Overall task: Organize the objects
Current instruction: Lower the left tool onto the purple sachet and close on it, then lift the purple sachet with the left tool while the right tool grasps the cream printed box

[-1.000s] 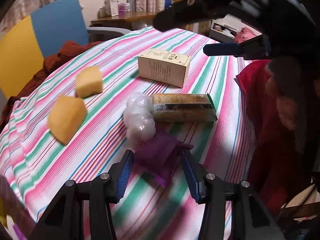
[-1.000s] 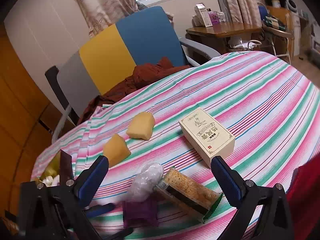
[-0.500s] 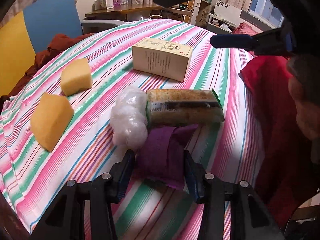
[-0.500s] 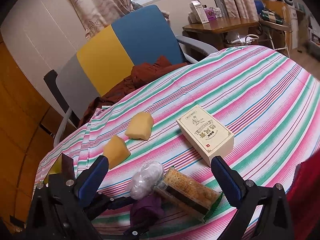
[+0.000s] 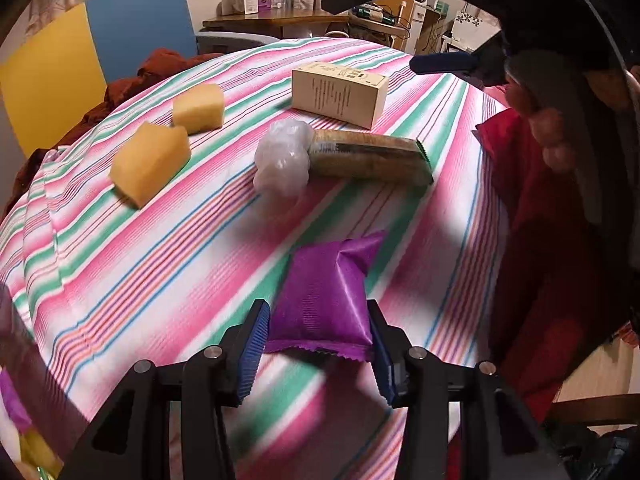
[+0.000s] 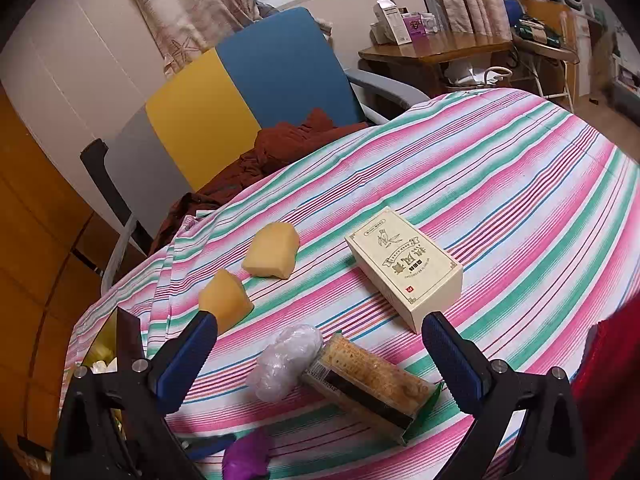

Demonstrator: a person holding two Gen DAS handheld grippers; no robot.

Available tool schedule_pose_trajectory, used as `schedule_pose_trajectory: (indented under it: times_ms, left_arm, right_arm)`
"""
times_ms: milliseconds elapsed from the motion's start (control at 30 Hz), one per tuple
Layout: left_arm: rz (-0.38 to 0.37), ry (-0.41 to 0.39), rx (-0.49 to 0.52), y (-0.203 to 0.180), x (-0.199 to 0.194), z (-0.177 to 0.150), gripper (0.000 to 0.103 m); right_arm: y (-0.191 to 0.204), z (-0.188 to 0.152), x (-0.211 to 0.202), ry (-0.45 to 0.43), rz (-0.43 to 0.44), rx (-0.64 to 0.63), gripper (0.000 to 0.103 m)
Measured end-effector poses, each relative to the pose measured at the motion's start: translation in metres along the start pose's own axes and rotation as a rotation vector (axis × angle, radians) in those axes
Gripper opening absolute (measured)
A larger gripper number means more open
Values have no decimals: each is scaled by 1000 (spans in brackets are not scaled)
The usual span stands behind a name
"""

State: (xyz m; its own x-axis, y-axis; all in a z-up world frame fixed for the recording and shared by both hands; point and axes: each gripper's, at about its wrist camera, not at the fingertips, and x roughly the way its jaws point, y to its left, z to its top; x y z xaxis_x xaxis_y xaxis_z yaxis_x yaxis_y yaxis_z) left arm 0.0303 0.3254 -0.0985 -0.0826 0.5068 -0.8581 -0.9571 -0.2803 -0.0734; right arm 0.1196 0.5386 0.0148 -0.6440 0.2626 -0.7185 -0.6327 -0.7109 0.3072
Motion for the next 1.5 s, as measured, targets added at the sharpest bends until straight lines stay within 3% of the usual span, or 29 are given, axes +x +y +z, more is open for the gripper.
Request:
schedule_pose_trajectory:
  times_ms: [333, 633, 733, 767, 1500]
  left_arm:
    - [-102, -15, 43, -4, -11, 5, 51]
    - [-108, 7, 84, -4, -2, 17, 52]
    - [-108, 22, 50, -1, 8, 21, 50]
    - [-108, 33, 33, 1, 11, 20, 43]
    - [-14, -89, -173, 15, -17, -37, 43]
  right_arm:
    - [-2, -1, 0, 6, 14, 17, 103]
    - [-2, -1, 1, 10, 19, 16, 103]
    - [-2, -1, 1, 11, 19, 16, 103]
    - [-2, -1, 1, 12, 18, 15, 103]
    - [5, -5, 16, 82, -66, -43, 103]
